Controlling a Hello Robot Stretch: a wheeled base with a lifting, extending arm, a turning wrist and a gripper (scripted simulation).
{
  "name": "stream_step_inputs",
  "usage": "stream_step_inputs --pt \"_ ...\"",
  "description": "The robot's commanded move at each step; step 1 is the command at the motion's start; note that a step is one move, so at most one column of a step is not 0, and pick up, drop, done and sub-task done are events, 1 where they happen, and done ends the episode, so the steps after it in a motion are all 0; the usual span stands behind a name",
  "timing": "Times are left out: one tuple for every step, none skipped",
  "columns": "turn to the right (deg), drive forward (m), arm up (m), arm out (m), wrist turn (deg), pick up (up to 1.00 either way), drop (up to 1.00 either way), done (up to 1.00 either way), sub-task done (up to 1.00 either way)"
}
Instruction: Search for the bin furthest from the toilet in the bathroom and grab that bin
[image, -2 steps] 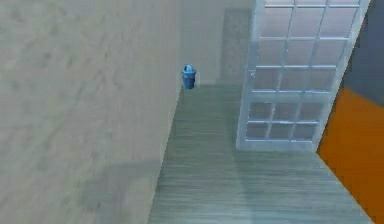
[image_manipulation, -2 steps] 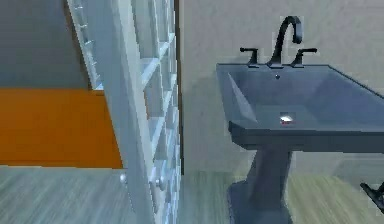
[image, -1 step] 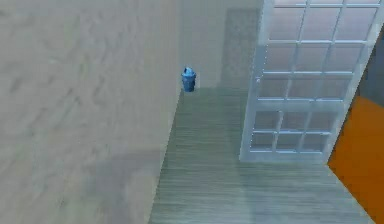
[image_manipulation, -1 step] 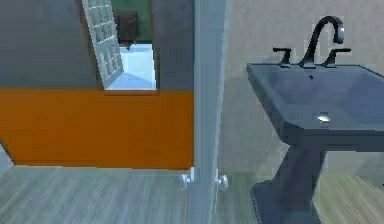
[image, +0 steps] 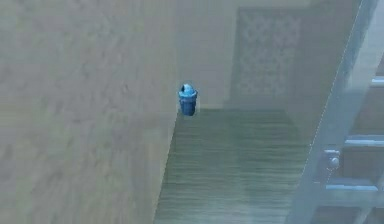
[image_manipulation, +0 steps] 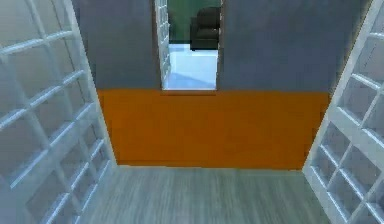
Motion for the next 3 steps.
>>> stream_step_inputs --pt "3.0 0.00 0.00 0.00 0.0 0.00 0.00 0.00 0.00" --pt "0.0 0.80 0.00 0.00 0.0 0.00 0.00 0.00 0.00" --pt "6.0 0.00 0.00 0.00 0.0 0.00 0.00 0.00 0.00"
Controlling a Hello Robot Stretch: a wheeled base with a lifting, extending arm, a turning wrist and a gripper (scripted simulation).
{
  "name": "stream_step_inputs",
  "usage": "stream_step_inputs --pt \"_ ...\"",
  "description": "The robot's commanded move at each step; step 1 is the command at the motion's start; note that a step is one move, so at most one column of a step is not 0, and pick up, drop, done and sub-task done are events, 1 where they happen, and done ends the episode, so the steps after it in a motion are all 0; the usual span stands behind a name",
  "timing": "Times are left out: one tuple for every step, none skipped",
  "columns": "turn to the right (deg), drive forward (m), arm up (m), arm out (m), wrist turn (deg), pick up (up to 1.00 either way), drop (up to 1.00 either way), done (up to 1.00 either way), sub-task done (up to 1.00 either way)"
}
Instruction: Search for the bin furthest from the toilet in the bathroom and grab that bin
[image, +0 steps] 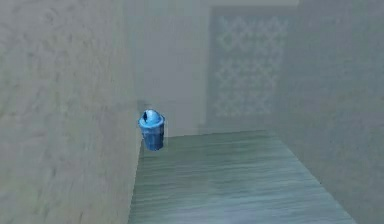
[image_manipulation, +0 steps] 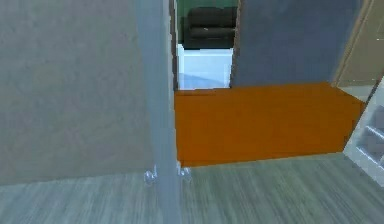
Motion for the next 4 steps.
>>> stream_step_inputs --pt "0.0 1.00 0.00 0.00 0.0 0.00 0.00 0.00 0.00" --pt "3.0 0.00 0.00 0.00 0.0 0.00 0.00 0.00 0.00" --pt "0.0 0.20 0.00 0.00 0.0 0.00 0.00 0.00 0.00" --pt "-45.0 0.00 0.00 0.00 0.0 0.00 0.00 0.00 0.00"
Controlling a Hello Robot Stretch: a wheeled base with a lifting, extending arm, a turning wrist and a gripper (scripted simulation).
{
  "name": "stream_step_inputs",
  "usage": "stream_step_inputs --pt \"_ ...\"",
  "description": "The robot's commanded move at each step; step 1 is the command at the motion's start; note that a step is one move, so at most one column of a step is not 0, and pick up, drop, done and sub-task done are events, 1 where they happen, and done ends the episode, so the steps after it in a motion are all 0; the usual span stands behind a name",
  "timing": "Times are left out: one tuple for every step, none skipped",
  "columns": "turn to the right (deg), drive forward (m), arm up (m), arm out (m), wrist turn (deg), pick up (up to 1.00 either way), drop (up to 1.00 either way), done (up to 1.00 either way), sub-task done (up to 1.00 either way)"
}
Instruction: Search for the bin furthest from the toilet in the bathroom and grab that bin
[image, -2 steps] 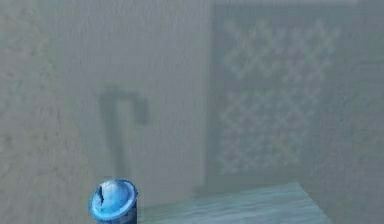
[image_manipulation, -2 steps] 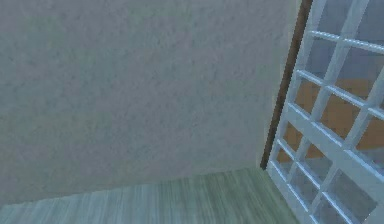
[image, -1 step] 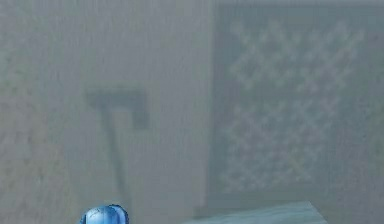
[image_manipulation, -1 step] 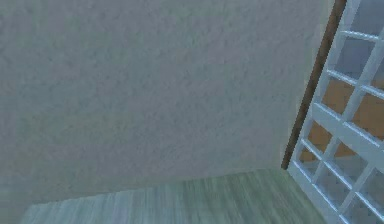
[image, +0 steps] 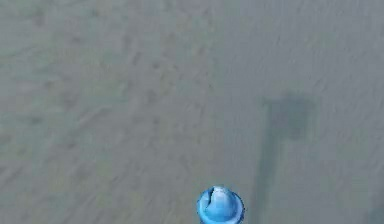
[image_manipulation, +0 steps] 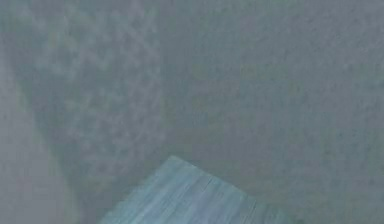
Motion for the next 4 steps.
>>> stream_step_inputs --pt "-45.0 0.00 0.00 0.00 0.0 0.00 0.00 0.00 0.00" --pt "-30.0 0.00 0.00 0.00 0.0 0.00 0.00 0.00 0.00" --pt "0.0 0.00 0.20 0.00 0.0 0.00 0.00 0.00 0.00" --pt "0.0 0.00 0.00 0.48 0.0 0.00 0.00 0.00 0.00"
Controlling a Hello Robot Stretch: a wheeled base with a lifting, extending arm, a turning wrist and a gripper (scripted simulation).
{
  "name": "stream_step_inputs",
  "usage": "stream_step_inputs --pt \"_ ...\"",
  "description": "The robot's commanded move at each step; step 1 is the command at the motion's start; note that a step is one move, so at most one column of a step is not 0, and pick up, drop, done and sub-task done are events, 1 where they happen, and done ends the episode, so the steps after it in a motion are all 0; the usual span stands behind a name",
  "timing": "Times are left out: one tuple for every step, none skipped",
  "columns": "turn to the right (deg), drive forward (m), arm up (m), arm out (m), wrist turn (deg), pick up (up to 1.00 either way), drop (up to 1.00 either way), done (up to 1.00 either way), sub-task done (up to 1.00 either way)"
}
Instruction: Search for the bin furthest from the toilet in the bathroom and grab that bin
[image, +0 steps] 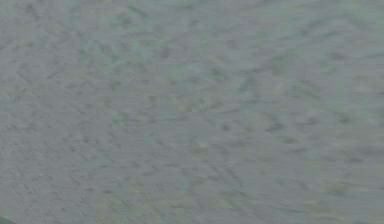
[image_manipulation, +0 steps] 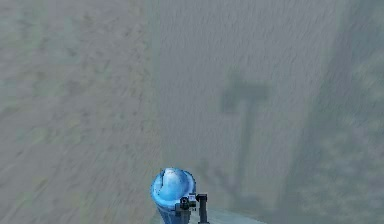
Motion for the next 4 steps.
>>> stream_step_inputs --pt "0.0 0.00 0.00 0.00 45.0 0.00 0.00 0.00 0.00" --pt "0.0 0.00 0.00 0.00 45.0 0.00 0.00 0.00 0.00" --pt "0.0 0.00 0.00 0.00 45.0 0.00 0.00 0.00 0.00" --pt "0.0 0.00 0.00 0.00 21.0 0.00 0.00 0.00 0.00"
